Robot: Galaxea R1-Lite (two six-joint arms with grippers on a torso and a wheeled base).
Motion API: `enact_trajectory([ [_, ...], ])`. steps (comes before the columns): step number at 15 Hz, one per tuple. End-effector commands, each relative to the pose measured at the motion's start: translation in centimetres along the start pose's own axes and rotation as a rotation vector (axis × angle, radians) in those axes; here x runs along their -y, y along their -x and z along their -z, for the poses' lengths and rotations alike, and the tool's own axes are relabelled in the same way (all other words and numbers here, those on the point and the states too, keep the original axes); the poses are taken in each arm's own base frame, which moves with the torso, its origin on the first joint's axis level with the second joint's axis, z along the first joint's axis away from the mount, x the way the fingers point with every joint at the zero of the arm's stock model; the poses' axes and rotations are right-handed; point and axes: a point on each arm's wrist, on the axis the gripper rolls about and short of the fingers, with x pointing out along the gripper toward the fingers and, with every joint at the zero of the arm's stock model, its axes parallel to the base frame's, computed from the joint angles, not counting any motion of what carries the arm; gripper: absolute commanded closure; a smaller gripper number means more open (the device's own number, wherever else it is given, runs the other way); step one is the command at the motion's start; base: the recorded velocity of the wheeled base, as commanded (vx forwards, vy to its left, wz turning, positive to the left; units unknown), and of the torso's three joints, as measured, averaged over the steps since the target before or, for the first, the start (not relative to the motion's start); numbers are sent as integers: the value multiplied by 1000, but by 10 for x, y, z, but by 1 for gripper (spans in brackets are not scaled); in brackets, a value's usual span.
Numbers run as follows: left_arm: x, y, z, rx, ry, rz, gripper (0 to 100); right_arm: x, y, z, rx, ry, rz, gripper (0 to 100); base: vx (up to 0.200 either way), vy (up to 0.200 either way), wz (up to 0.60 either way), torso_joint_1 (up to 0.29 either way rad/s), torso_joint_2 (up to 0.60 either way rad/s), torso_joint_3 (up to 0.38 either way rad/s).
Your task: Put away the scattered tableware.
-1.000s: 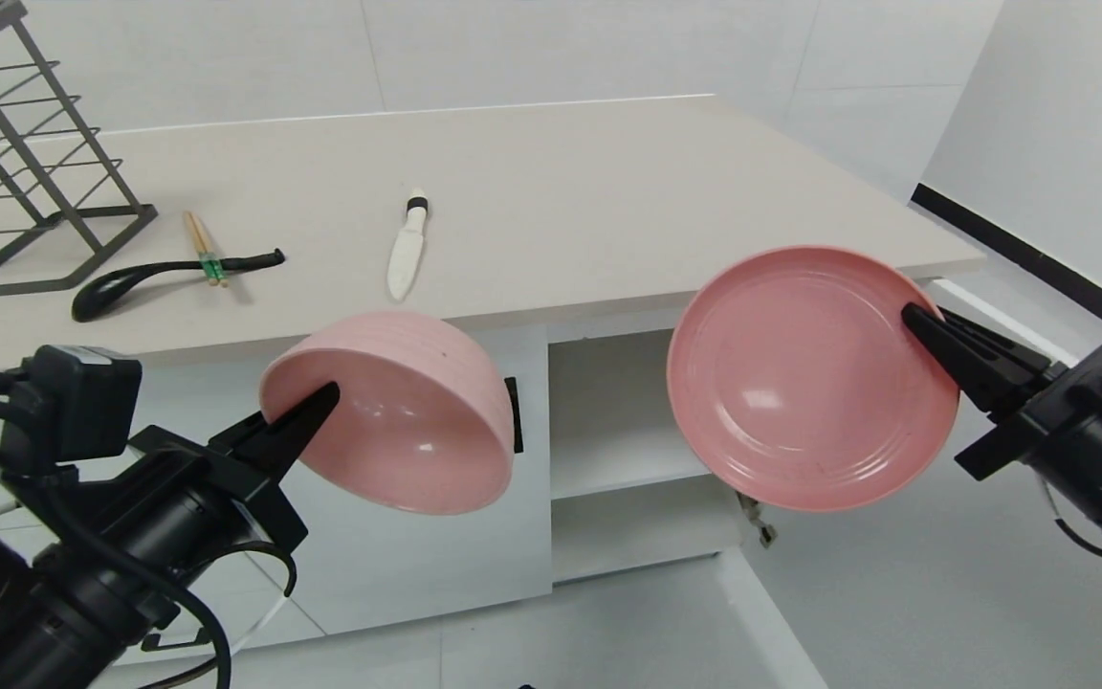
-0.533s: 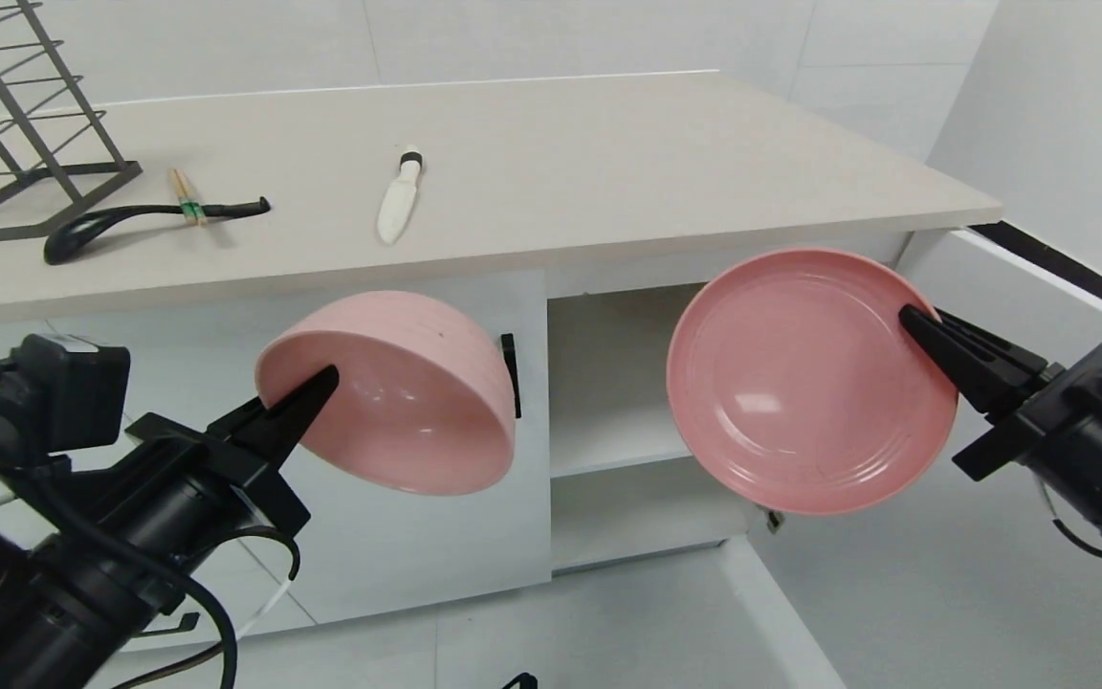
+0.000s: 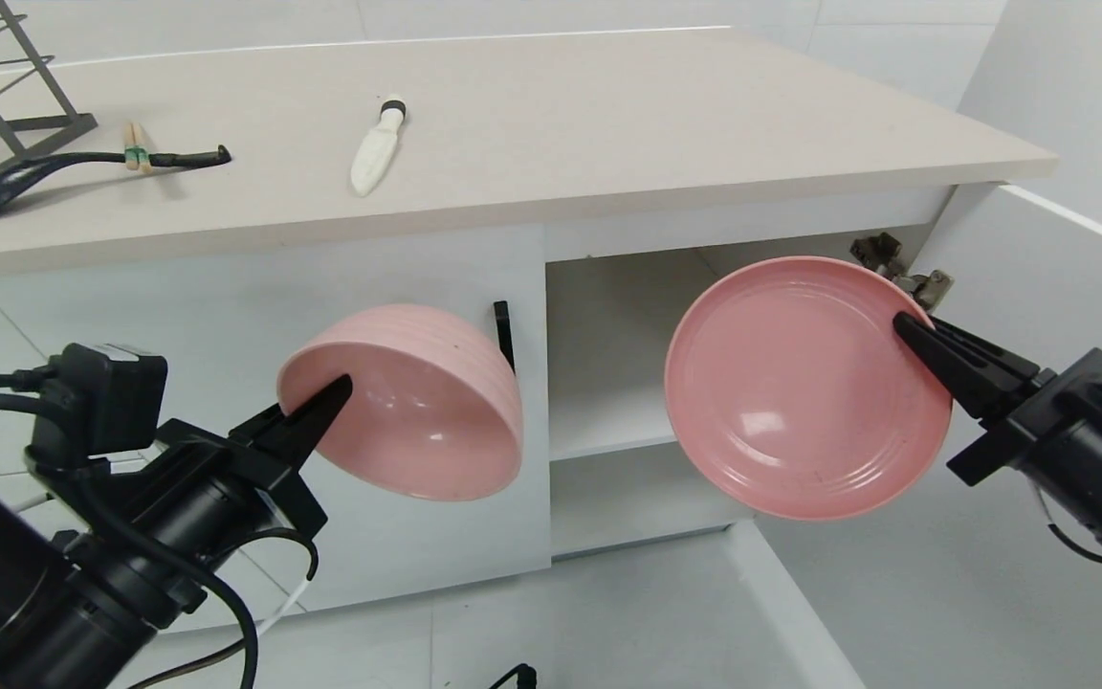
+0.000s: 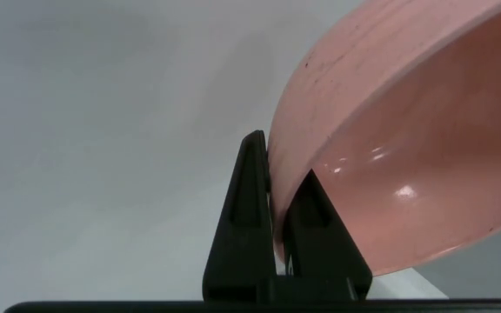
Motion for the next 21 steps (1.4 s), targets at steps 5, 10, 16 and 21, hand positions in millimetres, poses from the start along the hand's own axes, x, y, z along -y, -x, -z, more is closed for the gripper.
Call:
enact_trajectory([
  [5, 0, 2, 7, -34, -53, -6, 100, 0, -1, 2, -6, -1, -1, 100, 120, -120, 0, 2, 9, 32],
  [10, 1, 7, 10, -39, -53, 9, 100, 0, -1, 7, -32, -4, -1, 100, 0, 0, 0, 0, 0, 0],
  [16, 1, 8, 13, -54, -55, 14, 100, -1, 0, 13, -62, -8, -5, 100, 0, 0, 0, 0, 0, 0],
  [21, -1, 10, 36, -180, -107, 9, 100, -2, 3, 24, -120, -15, -8, 100, 0, 0, 0, 0, 0, 0],
])
